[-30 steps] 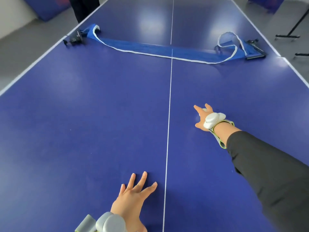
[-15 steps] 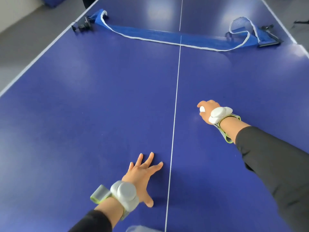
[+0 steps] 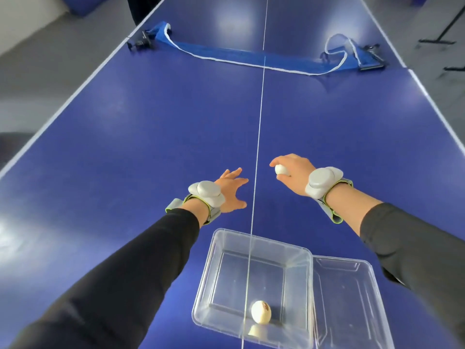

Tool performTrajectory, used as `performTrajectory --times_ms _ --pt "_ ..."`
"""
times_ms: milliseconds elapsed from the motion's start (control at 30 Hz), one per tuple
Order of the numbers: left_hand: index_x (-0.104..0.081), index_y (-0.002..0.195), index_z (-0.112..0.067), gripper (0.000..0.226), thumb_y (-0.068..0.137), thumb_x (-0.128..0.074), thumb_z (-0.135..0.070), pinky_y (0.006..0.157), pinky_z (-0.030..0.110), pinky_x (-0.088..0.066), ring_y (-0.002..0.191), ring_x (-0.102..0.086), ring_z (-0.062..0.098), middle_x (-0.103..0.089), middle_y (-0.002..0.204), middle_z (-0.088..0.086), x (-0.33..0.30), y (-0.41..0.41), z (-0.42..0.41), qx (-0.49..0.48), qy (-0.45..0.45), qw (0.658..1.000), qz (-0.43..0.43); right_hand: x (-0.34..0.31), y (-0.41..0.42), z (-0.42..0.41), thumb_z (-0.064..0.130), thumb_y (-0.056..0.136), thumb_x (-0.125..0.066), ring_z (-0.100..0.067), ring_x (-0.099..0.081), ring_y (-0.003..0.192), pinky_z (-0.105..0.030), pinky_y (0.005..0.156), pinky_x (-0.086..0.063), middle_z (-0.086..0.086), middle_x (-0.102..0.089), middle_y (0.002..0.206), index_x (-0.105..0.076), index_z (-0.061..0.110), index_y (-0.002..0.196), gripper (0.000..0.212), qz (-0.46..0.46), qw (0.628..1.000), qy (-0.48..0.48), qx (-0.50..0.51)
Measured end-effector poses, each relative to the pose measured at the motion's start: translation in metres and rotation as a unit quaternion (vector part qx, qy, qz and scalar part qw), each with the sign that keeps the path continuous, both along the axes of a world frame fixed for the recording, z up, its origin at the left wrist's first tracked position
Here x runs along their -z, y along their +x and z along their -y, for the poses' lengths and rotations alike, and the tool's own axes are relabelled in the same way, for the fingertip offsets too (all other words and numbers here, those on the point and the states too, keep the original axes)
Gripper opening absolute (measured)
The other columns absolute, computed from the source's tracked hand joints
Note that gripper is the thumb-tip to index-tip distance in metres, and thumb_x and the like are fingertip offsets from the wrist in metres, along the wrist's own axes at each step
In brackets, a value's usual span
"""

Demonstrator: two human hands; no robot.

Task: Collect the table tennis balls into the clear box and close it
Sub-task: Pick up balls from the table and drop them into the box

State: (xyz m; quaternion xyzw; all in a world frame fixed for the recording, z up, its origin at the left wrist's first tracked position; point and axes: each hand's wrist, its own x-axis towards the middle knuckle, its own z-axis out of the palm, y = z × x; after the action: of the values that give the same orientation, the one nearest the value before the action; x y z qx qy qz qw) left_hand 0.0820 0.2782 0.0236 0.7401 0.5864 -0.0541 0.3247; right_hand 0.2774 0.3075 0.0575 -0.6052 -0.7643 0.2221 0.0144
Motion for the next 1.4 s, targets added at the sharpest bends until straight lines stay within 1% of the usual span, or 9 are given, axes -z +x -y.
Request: performTrajectory --times_ms 100,233,400,500,600,767,1067,1267,1400 --pt "-0.030 0.145 -0.020 0.060 0.090 -0.054 -0.027 0.117 0.035 -0.021 0.147 -0.014 0.021 -0.016 0.159 -0.003 -0.025 0.005 0.021 -0.005 0.038 0.999 0.028 -0.014 -0.002 0.032 0.013 0.094 -0.049 -0.030 -0.050 0.119 -0.033 0.094 -0.042 -0.008 -0.047 0.137 -0.050 0.020 0.128 0.035 -0.013 1.000 0.017 -0.002" --pt "-0.038 0.140 -0.020 0.052 0.091 -0.053 -0.026 0.109 0.035 -0.035 0.135 -0.039 0.024 -0.038 0.150 0.001 -0.048 0.015 0.052 -0.011 0.059 0.997 0.049 -0.029 -0.005 0.075 0.013 0.092 -0.052 -0.029 -0.049 0.121 -0.035 0.098 -0.042 -0.007 -0.048 0.136 -0.052 0.020 0.127 0.035 -0.026 0.999 0.033 -0.016" --pt "-0.040 0.139 -0.019 0.051 0.091 -0.054 -0.026 0.107 0.036 -0.039 0.131 -0.046 0.026 -0.044 0.146 0.003 -0.052 0.017 0.083 -0.003 0.043 0.998 0.037 -0.037 -0.007 0.129 0.017 0.089 -0.058 -0.025 -0.055 0.112 -0.035 0.096 -0.047 -0.004 -0.052 0.132 -0.051 0.021 0.127 0.039 -0.052 0.998 0.010 -0.031" --pt "-0.036 0.141 -0.019 0.055 0.090 -0.054 -0.026 0.108 0.036 -0.038 0.133 -0.042 0.027 -0.041 0.148 0.003 -0.048 0.012 0.101 -0.008 0.045 0.999 0.026 -0.034 -0.010 0.161 0.020 0.086 -0.062 -0.025 -0.059 0.102 -0.035 0.091 -0.049 -0.003 -0.057 0.127 -0.051 0.020 0.127 0.042 -0.059 0.998 0.000 -0.037" --pt "-0.030 0.144 -0.017 0.059 0.090 -0.054 -0.024 0.110 0.035 -0.034 0.138 -0.036 0.026 -0.035 0.151 0.004 -0.043 0.007 0.116 -0.018 0.052 0.998 0.027 -0.022 -0.016 0.183 0.022 0.084 -0.063 -0.026 -0.058 0.107 -0.033 0.090 -0.047 -0.003 -0.057 0.126 -0.050 0.020 0.127 0.045 -0.020 0.998 -0.026 -0.060" --pt "-0.023 0.147 -0.016 0.066 0.090 -0.055 -0.022 0.112 0.035 -0.029 0.142 -0.027 0.025 -0.025 0.155 0.004 -0.034 -0.001 0.136 -0.028 0.055 0.998 0.032 0.000 -0.028 0.199 0.015 0.088 -0.055 -0.024 -0.045 0.126 -0.031 0.101 -0.035 -0.005 -0.048 0.135 -0.048 0.018 0.131 0.044 0.059 0.992 -0.067 -0.091" --pt "-0.007 0.149 -0.024 0.077 0.089 -0.055 -0.015 0.119 0.043 -0.015 0.148 0.001 0.027 -0.004 0.160 -0.001 -0.008 -0.013 0.157 -0.051 0.039 0.997 0.035 0.055 -0.041 0.197 0.007 0.085 -0.055 -0.032 -0.052 0.120 -0.034 0.099 -0.041 -0.013 -0.048 0.134 -0.045 0.017 0.133 0.051 0.134 0.975 -0.158 -0.083" --pt "-0.007 0.149 -0.025 0.079 0.089 -0.057 -0.013 0.118 0.044 -0.017 0.148 0.003 0.029 0.000 0.160 -0.004 0.005 -0.012 0.161 -0.062 0.053 0.996 0.044 0.068 -0.048 0.192 0.010 0.090 -0.048 -0.031 -0.042 0.131 -0.033 0.106 -0.035 -0.014 -0.041 0.142 -0.038 0.011 0.139 0.050 0.191 0.959 -0.190 -0.089" --pt "-0.008 0.149 -0.025 0.077 0.089 -0.056 -0.013 0.118 0.046 -0.015 0.147 0.003 0.031 0.000 0.160 -0.004 0.008 -0.012 0.161 -0.062 0.064 0.995 0.045 0.072 -0.048 0.192 0.012 0.090 -0.039 -0.028 -0.048 0.125 -0.031 0.103 -0.037 -0.013 -0.049 0.137 -0.044 0.009 0.133 0.044 0.211 0.948 -0.220 -0.096"
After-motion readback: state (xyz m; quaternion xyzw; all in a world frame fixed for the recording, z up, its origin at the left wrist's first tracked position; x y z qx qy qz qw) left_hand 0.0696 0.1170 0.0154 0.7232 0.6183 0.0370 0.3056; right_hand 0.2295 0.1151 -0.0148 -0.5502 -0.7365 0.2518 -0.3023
